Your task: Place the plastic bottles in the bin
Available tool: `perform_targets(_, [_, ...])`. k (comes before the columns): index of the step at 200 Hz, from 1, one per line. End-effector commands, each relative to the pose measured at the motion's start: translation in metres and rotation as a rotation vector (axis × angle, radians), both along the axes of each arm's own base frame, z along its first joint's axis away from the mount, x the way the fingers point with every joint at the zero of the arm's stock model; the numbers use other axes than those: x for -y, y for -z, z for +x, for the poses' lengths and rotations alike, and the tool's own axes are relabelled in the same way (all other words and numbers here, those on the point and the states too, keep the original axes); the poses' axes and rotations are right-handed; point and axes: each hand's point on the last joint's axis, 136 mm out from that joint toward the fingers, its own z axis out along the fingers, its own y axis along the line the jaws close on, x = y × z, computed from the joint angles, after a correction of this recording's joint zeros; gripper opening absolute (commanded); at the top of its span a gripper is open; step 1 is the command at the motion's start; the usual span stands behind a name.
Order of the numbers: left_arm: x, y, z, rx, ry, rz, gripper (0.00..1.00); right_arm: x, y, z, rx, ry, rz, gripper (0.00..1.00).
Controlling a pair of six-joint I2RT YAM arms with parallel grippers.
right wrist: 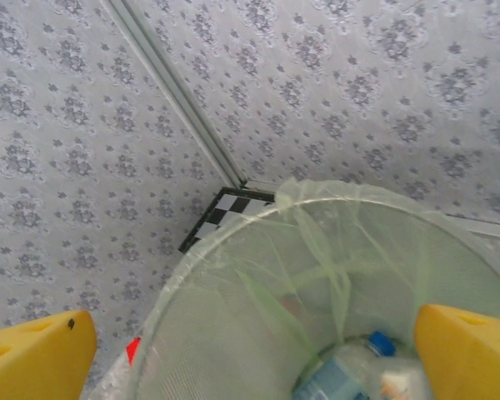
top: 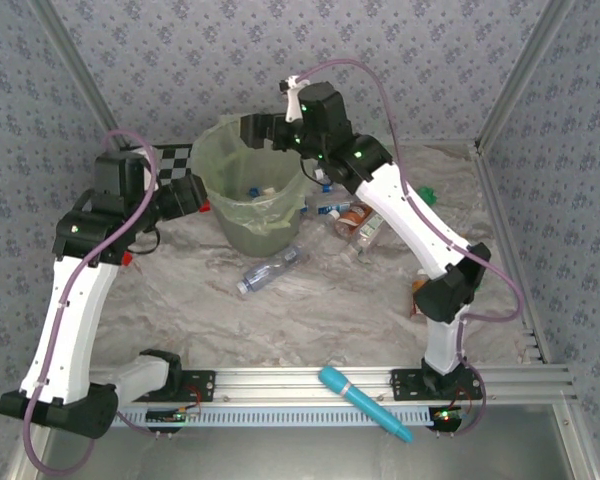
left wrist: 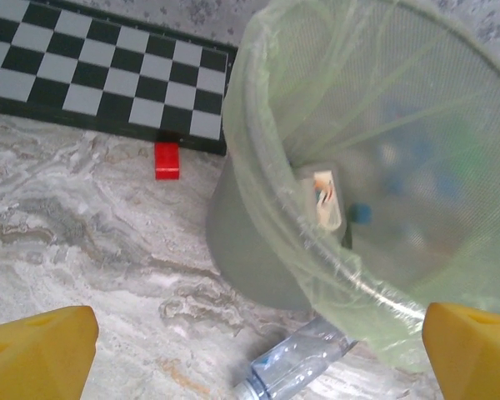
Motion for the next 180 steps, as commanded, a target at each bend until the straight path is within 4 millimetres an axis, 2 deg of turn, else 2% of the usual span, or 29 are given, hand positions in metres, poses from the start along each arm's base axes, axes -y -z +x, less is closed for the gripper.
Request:
perform_targets(1, [0.003, 0.007, -0.004, 0.014, 0.038, 0.010, 0.97, 0.030, -0.011, -0.006, 0.047, 0.062, -0.033, 1.00])
perform_targets(44, [0.011, 0.059, -0.018, -0.056, 0.062, -0.006, 0.94, 0.074, 0.011, -0.015, 0.018, 0.152, -0.048, 1.00])
perform_targets(61, [0.025, 0.087, -0.022, -0.064, 0.099, -0.009, 0.88, 0.093, 0.019, -0.019, 0.007, 0.195, -0.057, 1.00])
perform_targets(82, [0.038, 0.119, -0.028, -0.063, 0.119, 0.003, 0.87, 0.119, 0.033, -0.027, -0.018, 0.249, -0.084, 1.00])
perform_targets(118, [0.059, 0.160, -0.033, -0.071, 0.150, -0.027, 0.88, 0.162, 0.060, -0.044, -0.071, 0.343, -0.106, 1.00])
perform_targets(143, [0.076, 0.184, -0.033, -0.069, 0.200, -0.039, 0.88, 0.184, 0.073, -0.054, -0.116, 0.392, -0.127, 1.00])
perform_targets(180, [0.101, 0.204, -0.025, -0.004, 0.281, -0.067, 0.90, 0.200, 0.075, -0.064, -0.129, 0.431, -0.150, 1.00])
